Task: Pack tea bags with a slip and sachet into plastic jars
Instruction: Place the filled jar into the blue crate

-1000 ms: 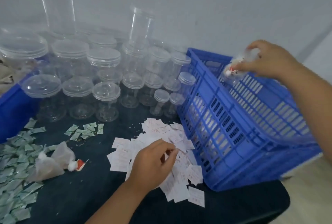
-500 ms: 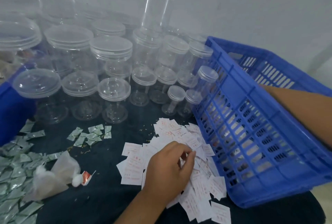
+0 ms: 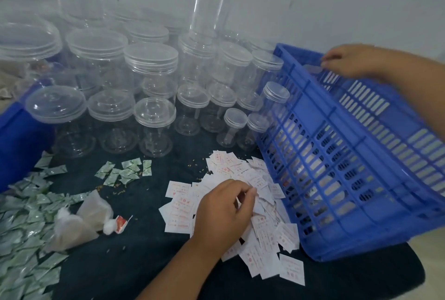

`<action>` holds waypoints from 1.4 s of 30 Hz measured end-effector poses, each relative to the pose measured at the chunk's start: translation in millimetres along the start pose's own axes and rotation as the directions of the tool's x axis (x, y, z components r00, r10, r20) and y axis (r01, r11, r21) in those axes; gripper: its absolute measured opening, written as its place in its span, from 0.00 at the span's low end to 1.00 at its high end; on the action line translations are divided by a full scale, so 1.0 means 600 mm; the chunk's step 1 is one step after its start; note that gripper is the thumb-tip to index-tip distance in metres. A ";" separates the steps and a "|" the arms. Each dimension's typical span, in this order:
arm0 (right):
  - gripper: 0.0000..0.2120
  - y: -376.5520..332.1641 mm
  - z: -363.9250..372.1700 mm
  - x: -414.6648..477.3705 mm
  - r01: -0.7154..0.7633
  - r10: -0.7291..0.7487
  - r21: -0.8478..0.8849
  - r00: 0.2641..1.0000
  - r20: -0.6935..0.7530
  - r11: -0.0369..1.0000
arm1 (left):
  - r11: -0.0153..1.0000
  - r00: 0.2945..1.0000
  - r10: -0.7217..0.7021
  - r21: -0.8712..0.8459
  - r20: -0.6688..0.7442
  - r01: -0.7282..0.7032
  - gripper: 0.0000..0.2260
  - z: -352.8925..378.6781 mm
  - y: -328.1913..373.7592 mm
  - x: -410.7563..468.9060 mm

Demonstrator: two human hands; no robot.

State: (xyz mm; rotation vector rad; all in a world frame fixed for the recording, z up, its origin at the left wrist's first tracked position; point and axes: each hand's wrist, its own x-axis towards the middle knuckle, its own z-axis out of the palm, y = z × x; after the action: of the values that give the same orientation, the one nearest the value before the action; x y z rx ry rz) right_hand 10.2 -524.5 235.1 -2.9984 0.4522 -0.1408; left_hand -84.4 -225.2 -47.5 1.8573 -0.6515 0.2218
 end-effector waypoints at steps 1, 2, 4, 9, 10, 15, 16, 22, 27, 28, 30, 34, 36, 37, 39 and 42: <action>0.18 -0.013 -0.031 -0.025 -0.010 0.009 -0.016 0.995 -0.104 1.000 | 1.000 1.000 0.005 -0.008 -0.010 -0.005 0.14 0.000 0.001 -0.001; 0.15 -0.026 -0.052 -0.059 0.024 -0.027 -0.018 0.974 -0.223 1.000 | 1.000 1.000 0.010 -0.017 -0.015 -0.010 0.16 0.000 0.001 -0.003; 0.13 -0.044 -0.074 -0.145 0.103 -0.066 0.090 0.937 -0.342 0.991 | 0.999 0.999 0.024 -0.045 -0.027 -0.025 0.19 -0.002 0.003 -0.006; 0.15 -0.142 -0.001 -0.352 0.345 -0.290 0.354 0.936 -0.200 0.869 | 0.997 0.994 0.062 -0.039 -0.086 -0.065 0.20 -0.033 0.029 -0.012; 0.16 -0.164 0.029 -0.374 0.352 -0.337 0.348 0.936 -0.104 0.869 | 0.998 0.994 0.067 -0.013 -0.089 -0.069 0.21 -0.045 0.035 -0.013; 0.21 -0.243 0.220 -0.346 0.252 -0.339 0.379 0.923 0.183 0.890 | 0.977 0.994 -0.033 0.214 0.103 0.010 0.18 -0.132 0.022 -0.021; 0.25 -0.254 0.252 -0.323 0.236 -0.308 0.355 0.937 0.164 0.905 | 0.956 0.991 -0.055 0.294 0.125 0.016 0.17 -0.153 0.007 -0.029; 0.36 -0.288 0.342 -0.182 0.143 -0.146 0.189 0.989 0.003 0.972 | 0.865 0.986 -0.096 0.480 -0.133 0.149 0.21 -0.233 -0.082 -0.086; 0.46 -0.280 0.362 -0.103 0.017 -0.017 -0.016 1.000 -0.001 1.000 | 0.885 0.975 -0.080 0.435 -0.208 0.165 0.24 -0.234 -0.081 -0.077; 0.45 -0.276 0.366 -0.094 -0.012 0.013 -0.042 1.000 0.022 0.999 | 0.891 0.974 -0.076 0.423 -0.214 0.163 0.24 -0.235 -0.081 -0.077; 0.37 -0.269 0.374 -0.084 -0.004 0.002 -0.105 1.000 -0.017 0.995 | 0.904 0.970 -0.078 0.393 -0.230 0.166 0.24 -0.237 -0.085 -0.079; 0.18 -0.259 0.392 -0.094 0.111 -0.149 -0.149 0.950 -0.276 0.983 | 0.920 0.967 -0.073 0.357 -0.245 0.160 0.24 -0.237 -0.091 -0.079; 0.16 -0.261 0.395 -0.101 0.162 -0.156 0.000 0.954 -0.257 0.987 | 0.921 0.968 -0.064 0.359 -0.244 0.151 0.24 -0.237 -0.091 -0.079; 0.16 -0.264 0.392 -0.104 0.196 -0.175 0.069 0.955 -0.238 0.978 | 0.921 0.969 -0.059 0.362 -0.239 0.145 0.24 -0.237 -0.090 -0.080; 0.17 -0.270 0.381 -0.115 0.266 -0.221 0.138 0.935 -0.276 0.954 | 0.923 0.970 -0.060 0.358 -0.235 0.143 0.24 -0.237 -0.090 -0.081; 0.27 -0.293 0.353 -0.157 0.368 -0.219 0.283 0.869 -0.444 0.886 | 0.936 0.966 -0.077 0.315 -0.248 0.156 0.20 -0.238 -0.085 -0.081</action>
State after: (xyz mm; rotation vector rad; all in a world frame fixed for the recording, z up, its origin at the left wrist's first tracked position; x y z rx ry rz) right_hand -5.9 -310.0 38.9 -2.6389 -0.0246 -0.7877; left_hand -75.5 -66.5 -56.1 2.1438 -0.3533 0.4876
